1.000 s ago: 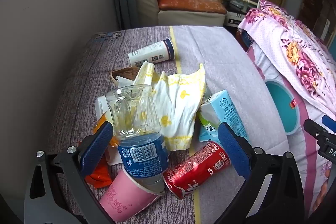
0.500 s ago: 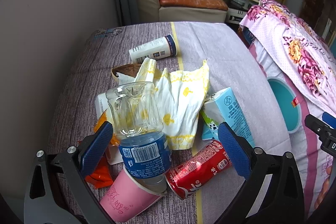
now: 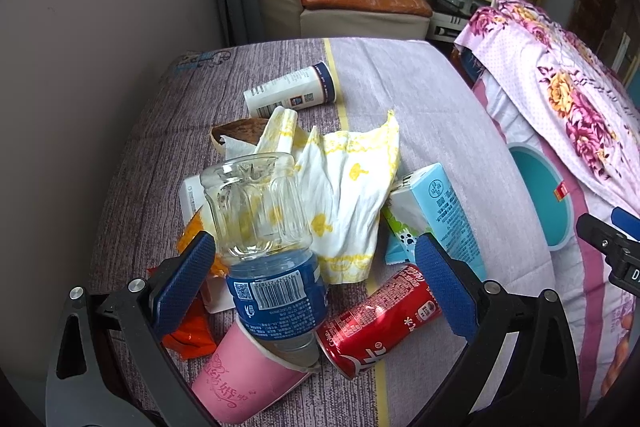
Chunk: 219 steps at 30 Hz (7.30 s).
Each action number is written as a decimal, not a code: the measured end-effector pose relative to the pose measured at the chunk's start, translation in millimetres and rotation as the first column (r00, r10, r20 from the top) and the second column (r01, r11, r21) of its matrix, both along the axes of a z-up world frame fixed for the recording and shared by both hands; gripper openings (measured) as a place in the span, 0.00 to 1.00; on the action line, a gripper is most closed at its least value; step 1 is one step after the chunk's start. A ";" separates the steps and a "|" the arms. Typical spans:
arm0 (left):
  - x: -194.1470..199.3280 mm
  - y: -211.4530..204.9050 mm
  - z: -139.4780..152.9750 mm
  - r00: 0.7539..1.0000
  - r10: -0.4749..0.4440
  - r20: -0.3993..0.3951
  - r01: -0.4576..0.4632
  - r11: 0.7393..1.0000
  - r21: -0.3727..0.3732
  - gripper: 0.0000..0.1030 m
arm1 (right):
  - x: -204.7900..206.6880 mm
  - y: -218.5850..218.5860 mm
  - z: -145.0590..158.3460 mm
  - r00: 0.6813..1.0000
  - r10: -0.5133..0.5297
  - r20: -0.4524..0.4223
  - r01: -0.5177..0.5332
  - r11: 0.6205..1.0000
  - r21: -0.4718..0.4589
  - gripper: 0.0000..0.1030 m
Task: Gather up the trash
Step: 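Move both grippers toward the pile of trash on the table, then grasp the clear water bottle with the left gripper while the right gripper grasps the blue juice carton, then carry the bottle and carton over the teal bin with both grippers, then open both grippers to drop the bottle and carton into the bin, then grasp the pink paper cup with the left gripper while the right gripper grasps the red can, then carry the cup and can over the teal bin with both grippers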
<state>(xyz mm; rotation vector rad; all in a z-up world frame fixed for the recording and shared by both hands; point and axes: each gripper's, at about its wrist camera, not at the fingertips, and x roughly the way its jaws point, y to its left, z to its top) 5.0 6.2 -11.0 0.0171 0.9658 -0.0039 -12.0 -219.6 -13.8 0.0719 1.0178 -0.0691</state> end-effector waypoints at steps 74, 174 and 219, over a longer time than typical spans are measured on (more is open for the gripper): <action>35.8 32.5 44.5 0.998 -0.069 0.006 0.069 0.979 -0.194 0.65 | 53.8 10.1 -25.0 0.987 0.156 -0.034 -0.129 0.907 0.401 0.39; -48.9 68.8 -37.0 0.932 -0.333 -0.144 0.311 0.938 -0.154 0.93 | -10.3 88.1 -49.6 0.918 0.191 -0.348 -0.029 0.906 0.422 0.80; -58.0 54.1 -90.4 0.830 -0.480 -0.284 0.406 0.869 -0.282 0.62 | 5.9 54.4 -89.1 0.935 0.066 -0.350 0.096 0.900 0.425 0.71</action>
